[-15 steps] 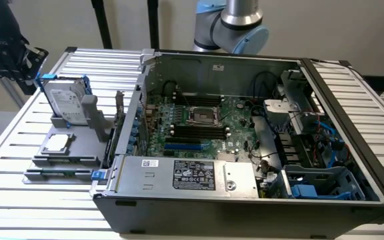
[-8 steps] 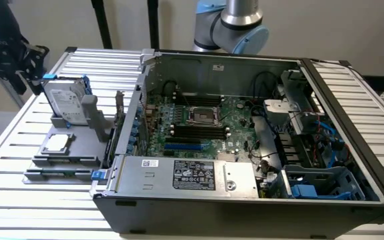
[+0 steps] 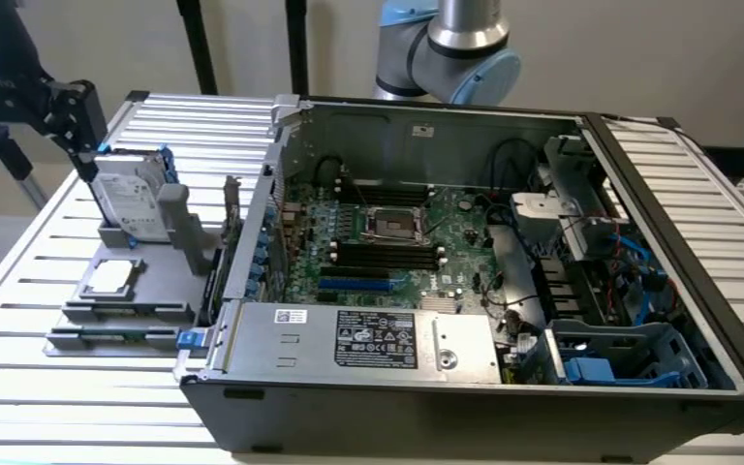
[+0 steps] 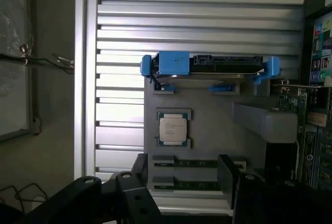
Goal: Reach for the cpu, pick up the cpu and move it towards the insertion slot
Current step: 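Pick up the cpu and move it towards the insertion slot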
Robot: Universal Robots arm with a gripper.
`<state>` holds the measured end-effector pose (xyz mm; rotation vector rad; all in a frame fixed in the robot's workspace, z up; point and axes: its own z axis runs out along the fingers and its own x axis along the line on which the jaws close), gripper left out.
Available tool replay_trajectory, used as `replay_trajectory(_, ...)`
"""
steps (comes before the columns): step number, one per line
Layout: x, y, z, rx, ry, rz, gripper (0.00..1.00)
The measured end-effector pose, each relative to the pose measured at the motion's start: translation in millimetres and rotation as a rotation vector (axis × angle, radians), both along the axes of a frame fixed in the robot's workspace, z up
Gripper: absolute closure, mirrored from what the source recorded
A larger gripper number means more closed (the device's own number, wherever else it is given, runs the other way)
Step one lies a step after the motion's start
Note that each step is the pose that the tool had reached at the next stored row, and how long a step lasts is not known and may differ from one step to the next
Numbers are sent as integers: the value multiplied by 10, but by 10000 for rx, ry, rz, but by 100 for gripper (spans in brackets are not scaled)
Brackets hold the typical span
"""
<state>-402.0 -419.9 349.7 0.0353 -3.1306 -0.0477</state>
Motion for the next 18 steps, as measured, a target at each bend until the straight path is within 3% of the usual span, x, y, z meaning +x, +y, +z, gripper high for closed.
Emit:
replay_trajectory(1, 0, 0, -13, 1, -2, 1, 35)
replay_trajectory(2, 0, 0, -30, 1, 0, 3, 29)
replay_trajectory(18, -10, -9, -321, 0, 0, 105, 29)
